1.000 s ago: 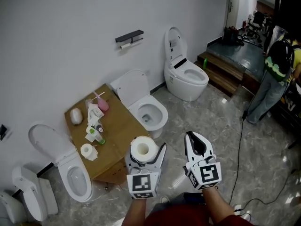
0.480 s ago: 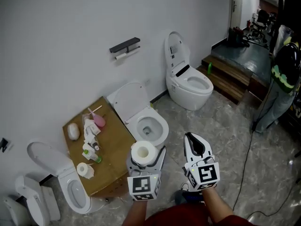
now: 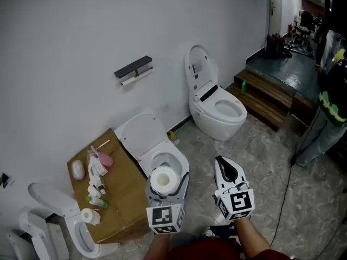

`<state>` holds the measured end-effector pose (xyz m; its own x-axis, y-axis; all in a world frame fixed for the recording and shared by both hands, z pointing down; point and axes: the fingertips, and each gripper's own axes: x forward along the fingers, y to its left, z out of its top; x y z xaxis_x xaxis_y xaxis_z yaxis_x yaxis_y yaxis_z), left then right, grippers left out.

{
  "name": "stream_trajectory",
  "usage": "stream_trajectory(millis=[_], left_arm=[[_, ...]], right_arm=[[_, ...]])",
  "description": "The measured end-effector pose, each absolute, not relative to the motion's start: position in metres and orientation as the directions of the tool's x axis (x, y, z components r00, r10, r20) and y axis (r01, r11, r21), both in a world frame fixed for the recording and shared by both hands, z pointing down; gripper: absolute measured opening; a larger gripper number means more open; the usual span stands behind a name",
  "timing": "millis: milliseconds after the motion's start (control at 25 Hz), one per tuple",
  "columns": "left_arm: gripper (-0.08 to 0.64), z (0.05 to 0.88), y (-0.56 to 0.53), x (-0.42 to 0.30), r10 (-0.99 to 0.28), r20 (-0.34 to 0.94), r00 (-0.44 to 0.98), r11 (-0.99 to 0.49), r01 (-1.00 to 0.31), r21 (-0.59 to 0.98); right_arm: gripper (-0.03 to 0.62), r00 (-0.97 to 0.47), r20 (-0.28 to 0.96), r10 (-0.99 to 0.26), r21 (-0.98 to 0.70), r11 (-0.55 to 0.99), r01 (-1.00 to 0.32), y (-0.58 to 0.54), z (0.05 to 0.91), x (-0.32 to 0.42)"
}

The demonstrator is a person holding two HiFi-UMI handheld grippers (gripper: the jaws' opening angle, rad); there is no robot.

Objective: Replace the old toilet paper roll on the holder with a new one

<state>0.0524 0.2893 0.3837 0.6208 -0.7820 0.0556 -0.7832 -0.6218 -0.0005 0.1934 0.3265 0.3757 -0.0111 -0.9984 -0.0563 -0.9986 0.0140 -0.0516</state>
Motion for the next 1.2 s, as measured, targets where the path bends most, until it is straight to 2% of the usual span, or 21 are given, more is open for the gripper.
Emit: stream_trajectory(millis=[520,840,1200], left_arm=[[0.456,0.402,0.119,0.079,-0.812,0.059,0.580,-0.582,-0.813,-0.025],[0.456,0.396,0.001,0.058,-0.833,0.043,0.552,-0.552,-0.834,0.009],[0.456,0.391,-0.083,0.038,-0.875,0.045,0.482,-0.481,-0.876,0.031]], right_arm=[[0.037,-0.034,-0.001,-0.999,-0.026,0.034,-0.999,0.158,0.394,0.231],[0.037,-0.087,-0.003,-0.996,-0.029,0.087,-0.996,0.028,0.384,0.210],[0.037,-0.177,-0.012,-0.984,-0.023,0.178,-0.984,-0.063,0.382,0.183]])
